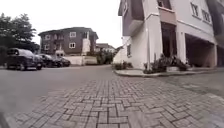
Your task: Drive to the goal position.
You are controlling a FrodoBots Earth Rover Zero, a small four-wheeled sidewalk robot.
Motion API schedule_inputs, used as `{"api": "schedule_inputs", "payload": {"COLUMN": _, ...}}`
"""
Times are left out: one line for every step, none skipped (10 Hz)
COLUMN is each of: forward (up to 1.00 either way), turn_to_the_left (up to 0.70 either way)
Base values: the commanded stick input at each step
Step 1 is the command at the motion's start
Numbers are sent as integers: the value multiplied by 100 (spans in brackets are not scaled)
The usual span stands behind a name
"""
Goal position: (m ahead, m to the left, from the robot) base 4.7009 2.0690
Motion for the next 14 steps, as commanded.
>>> {"api": "schedule_inputs", "payload": {"forward": 70, "turn_to_the_left": 0}}
{"api": "schedule_inputs", "payload": {"forward": 70, "turn_to_the_left": 0}}
{"api": "schedule_inputs", "payload": {"forward": 70, "turn_to_the_left": 0}}
{"api": "schedule_inputs", "payload": {"forward": 70, "turn_to_the_left": 0}}
{"api": "schedule_inputs", "payload": {"forward": 70, "turn_to_the_left": 0}}
{"api": "schedule_inputs", "payload": {"forward": 70, "turn_to_the_left": 0}}
{"api": "schedule_inputs", "payload": {"forward": 70, "turn_to_the_left": 0}}
{"api": "schedule_inputs", "payload": {"forward": 70, "turn_to_the_left": 0}}
{"api": "schedule_inputs", "payload": {"forward": 70, "turn_to_the_left": 0}}
{"api": "schedule_inputs", "payload": {"forward": 70, "turn_to_the_left": 0}}
{"api": "schedule_inputs", "payload": {"forward": 70, "turn_to_the_left": 0}}
{"api": "schedule_inputs", "payload": {"forward": 70, "turn_to_the_left": 19}}
{"api": "schedule_inputs", "payload": {"forward": 70, "turn_to_the_left": 33}}
{"api": "schedule_inputs", "payload": {"forward": 70, "turn_to_the_left": 28}}
